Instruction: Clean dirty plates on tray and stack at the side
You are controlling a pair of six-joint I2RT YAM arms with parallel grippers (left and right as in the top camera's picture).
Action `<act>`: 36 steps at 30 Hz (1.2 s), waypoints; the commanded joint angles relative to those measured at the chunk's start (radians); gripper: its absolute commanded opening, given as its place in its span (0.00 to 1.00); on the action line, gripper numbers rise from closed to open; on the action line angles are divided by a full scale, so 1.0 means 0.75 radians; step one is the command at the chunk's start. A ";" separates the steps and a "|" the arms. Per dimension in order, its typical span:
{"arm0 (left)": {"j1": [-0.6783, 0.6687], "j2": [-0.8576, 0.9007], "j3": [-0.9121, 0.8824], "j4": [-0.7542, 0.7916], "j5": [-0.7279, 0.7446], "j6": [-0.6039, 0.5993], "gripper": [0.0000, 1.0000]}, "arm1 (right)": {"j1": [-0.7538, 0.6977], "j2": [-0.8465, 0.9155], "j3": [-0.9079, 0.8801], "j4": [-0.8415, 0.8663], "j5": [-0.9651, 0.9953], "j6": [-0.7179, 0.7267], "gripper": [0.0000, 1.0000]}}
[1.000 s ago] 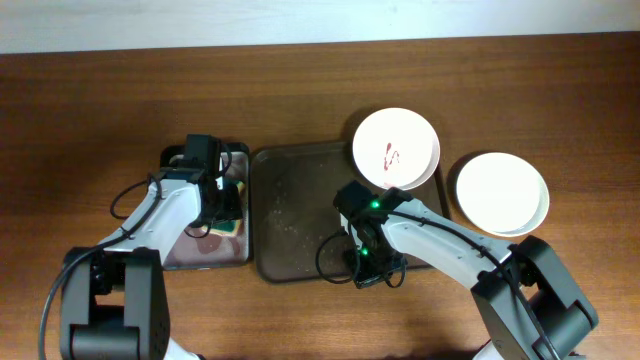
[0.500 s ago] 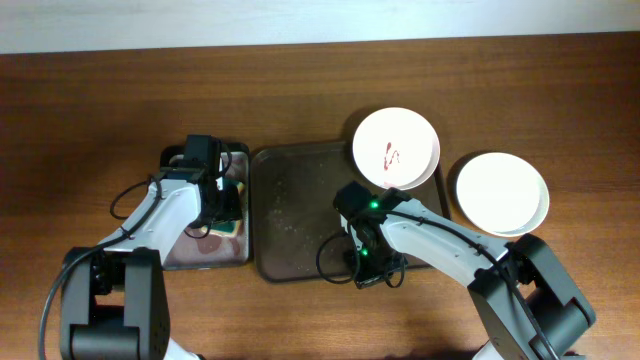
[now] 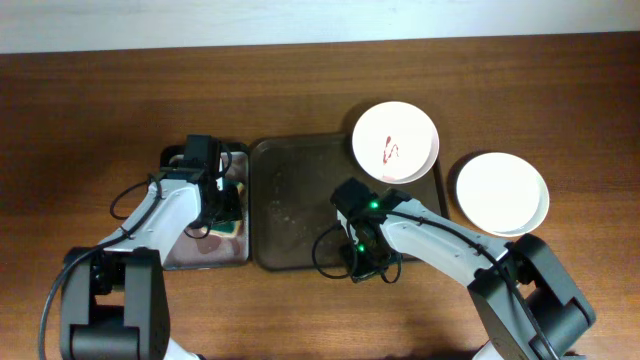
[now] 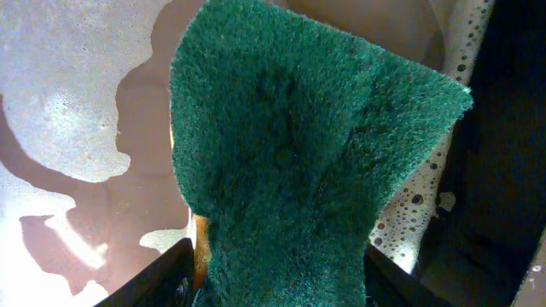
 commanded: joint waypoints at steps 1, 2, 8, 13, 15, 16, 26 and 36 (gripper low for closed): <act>0.010 -0.008 -0.011 -0.007 -0.018 0.007 0.55 | 0.008 0.016 -0.010 0.020 0.046 0.012 0.04; 0.010 -0.008 -0.011 -0.007 -0.018 0.007 0.55 | 0.008 0.016 -0.010 0.020 0.046 0.012 0.04; 0.010 -0.008 -0.011 -0.007 -0.018 0.007 0.55 | 0.008 0.004 0.044 -0.056 0.045 0.011 0.06; 0.010 -0.008 -0.011 -0.007 -0.018 0.007 0.55 | -0.034 -0.128 0.215 -0.101 0.057 0.012 0.06; 0.010 -0.008 -0.011 -0.007 -0.018 0.007 0.55 | -0.094 -0.167 0.277 -0.101 0.077 0.012 0.08; 0.010 -0.008 -0.011 -0.007 -0.018 0.007 0.55 | -0.130 -0.180 0.300 -0.101 0.081 0.012 0.09; 0.010 -0.008 -0.011 -0.007 -0.018 0.007 0.55 | -0.725 -0.161 0.367 -0.009 0.071 0.042 0.34; 0.010 -0.008 -0.011 -0.008 -0.018 0.007 0.56 | -0.797 0.080 0.362 0.057 0.030 0.185 0.33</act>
